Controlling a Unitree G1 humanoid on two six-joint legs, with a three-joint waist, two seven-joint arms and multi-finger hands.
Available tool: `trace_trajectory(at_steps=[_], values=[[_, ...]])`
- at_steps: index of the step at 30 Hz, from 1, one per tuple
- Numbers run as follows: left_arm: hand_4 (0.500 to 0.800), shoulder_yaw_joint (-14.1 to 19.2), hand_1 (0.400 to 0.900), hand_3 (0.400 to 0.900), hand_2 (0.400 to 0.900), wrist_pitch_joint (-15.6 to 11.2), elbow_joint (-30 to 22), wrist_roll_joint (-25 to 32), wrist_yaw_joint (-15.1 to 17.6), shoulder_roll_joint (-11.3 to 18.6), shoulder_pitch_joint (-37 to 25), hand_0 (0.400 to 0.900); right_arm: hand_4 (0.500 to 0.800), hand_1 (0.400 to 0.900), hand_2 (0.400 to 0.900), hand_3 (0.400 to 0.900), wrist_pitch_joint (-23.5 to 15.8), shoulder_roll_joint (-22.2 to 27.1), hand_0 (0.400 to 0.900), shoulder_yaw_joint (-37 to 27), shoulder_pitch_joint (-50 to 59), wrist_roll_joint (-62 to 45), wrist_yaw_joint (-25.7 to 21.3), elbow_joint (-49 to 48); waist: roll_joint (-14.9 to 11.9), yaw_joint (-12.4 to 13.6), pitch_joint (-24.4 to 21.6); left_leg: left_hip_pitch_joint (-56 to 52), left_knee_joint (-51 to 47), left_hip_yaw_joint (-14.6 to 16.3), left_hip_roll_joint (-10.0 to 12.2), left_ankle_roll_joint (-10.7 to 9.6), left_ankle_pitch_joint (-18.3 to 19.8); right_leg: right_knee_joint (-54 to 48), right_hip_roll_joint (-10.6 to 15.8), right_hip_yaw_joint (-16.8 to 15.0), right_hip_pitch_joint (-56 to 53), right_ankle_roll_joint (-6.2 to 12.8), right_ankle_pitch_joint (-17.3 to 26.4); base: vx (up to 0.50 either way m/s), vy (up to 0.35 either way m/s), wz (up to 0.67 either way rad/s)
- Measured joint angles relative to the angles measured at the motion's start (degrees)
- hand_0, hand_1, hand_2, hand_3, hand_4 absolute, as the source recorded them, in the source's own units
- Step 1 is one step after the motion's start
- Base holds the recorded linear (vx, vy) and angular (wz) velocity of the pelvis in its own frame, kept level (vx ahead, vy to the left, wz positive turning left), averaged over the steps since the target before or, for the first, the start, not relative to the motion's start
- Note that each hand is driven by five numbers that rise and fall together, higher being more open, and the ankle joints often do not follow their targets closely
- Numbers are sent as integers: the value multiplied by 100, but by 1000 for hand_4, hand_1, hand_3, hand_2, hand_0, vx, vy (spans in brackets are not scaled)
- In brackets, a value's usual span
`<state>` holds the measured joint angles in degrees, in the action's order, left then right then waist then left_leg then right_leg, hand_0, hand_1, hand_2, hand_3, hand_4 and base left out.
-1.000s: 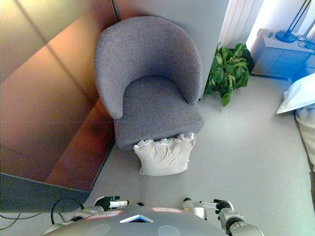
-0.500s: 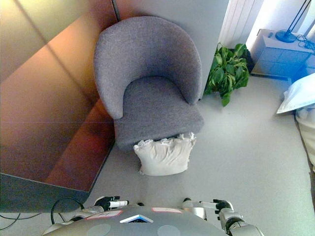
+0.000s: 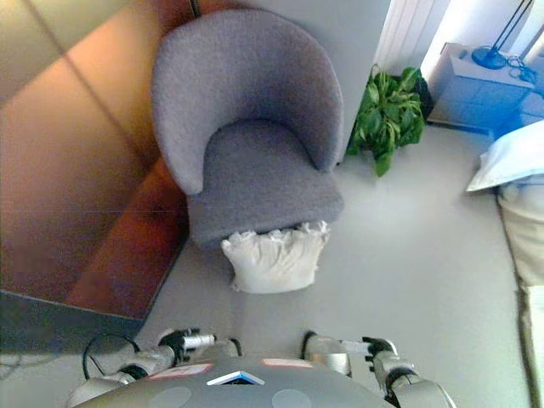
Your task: Pick up the pillow and put it on the sofa.
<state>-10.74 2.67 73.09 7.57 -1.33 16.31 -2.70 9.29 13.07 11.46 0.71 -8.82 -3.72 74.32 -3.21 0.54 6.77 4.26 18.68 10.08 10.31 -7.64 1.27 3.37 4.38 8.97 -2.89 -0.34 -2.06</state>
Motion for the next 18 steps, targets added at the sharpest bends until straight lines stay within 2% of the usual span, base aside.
trace_trajectory(at_steps=[3, 5, 6, 7, 8, 9, 11, 12, 13, 14, 15, 16, 18], values=[[800, -24, 900, 900, 900, -23, -20, 40, -40, -162, -94, 900, 800, 900, 900, 900, 47, 255, 900, -8, 87, 23, 46, 219, 213, 41, 113, 169, -970, 377, 100, -50, -56, -58, -15, 226, -20, -16, 1, 415, 145, -21], [800, 2, 900, 900, 900, -36, 87, 166, -32, -302, -147, 900, 800, 900, 900, 900, 38, 340, 900, -8, 77, 33, 123, 260, 348, 109, 150, 246, -1677, 466, -1, -105, -104, -517, -47, 264, -165, -10, 1, 511, 173, -14], [800, 9, 900, 900, 900, -38, 125, 155, -34, -377, -204, 900, 800, 900, 900, 900, 29, 375, 900, -57, 64, 32, 201, 427, 553, 145, 159, 225, -2027, 489, 134, -37, -342, -524, -247, 302, -285, 1, 44, 616, 235, -3], [800, 14, 900, 900, 900, -50, 125, 157, -20, -354, -214, 900, 800, 900, 900, 900, 32, 317, 900, -82, 54, 29, 208, 462, 563, 139, 178, 246, -1965, 508, 185, -36, -620, -443, -244, 310, -308, 89, 79, 591, 254, -4], [800, 131, 900, 900, 900, -92, 124, 172, 16, -271, -191, 900, 800, 900, 900, 900, 25, 163, 900, -71, -4, 27, 254, 481, 398, 134, 241, 228, -1800, 585, 193, -10, -719, -451, -179, 330, -363, 196, 107, 576, 280, -12], [800, 258, 900, 900, 900, -152, 119, 182, 72, -208, -162, 900, 800, 900, 900, 900, -10, 61, 900, -60, -109, 33, 336, 478, 234, 190, 154, 196, -1724, 812, 147, -23, -712, -458, -21, 315, -356, 271, 40, 551, 283, -20], [800, 294, 900, 900, 900, -154, 123, 181, 81, -221, -144, 900, 800, 900, 900, 900, -84, 94, 900, -55, -84, 63, 321, 465, 166, 266, 120, 154, -1660, 838, -13, -4, -699, -517, 141, 259, -418, 367, -24, 491, 215, -6], [800, 291, 900, 900, 900, -149, 140, 169, 84, -265, -157, 900, 800, 900, 900, 900, -140, 120, 900, -64, -96, 64, 318, 480, 200, 299, 144, 160, -1502, 838, -45, 171, -685, -344, 210, 246, -485, 356, -131, 495, 188, 14], [800, 292, 900, 900, 900, -209, 113, 155, 76, -224, -173, 900, 800, 900, 900, 900, -128, 99, 900, -120, -6, 67, 327, 436, 192, 308, 207, 333, -1044, 824, -52, 595, -464, 360, 257, 259, -472, 443, -491, 459, 222, 4], [800, 291, 900, 900, 900, -251, 91, 149, 79, -132, -160, 900, 800, 900, 900, 900, -132, 30, 900, -126, -34, 73, 341, 429, 73, 327, 143, 449, -674, 810, -107, 674, -192, 805, 422, 236, -490, 432, -891, 490, 282, 3], [800, 282, 900, 900, 900, -244, 55, 100, 56, -9, -199, 900, 800, 900, 900, 900, -135, -43, 900, -121, -62, 99, 345, 446, -126, 340, 19, 540, -408, 889, -234, 739, -15, 678, 624, 190, -547, 596, -1086, 391, 275, -1], [800, 259, 900, 900, 900, -164, 53, -5, 65, 23, -332, 900, 800, 900, 900, 900, -255, -24, 900, -151, 96, 229, 329, 443, -172, 424, 28, 645, -71, 896, -321, 765, 277, 692, 732, 239, -617, 850, -1093, 470, 281, 7], [800, 136, 900, 900, 900, -140, 71, -70, 57, -28, -383, 900, 800, 900, 900, 900, -354, 45, 900, -156, 216, 321, 309, 425, -56, 425, 42, 650, -134, 842, -357, 813, 314, 1181, 805, 274, -358, 815, -1048, 367, 147, 14]])
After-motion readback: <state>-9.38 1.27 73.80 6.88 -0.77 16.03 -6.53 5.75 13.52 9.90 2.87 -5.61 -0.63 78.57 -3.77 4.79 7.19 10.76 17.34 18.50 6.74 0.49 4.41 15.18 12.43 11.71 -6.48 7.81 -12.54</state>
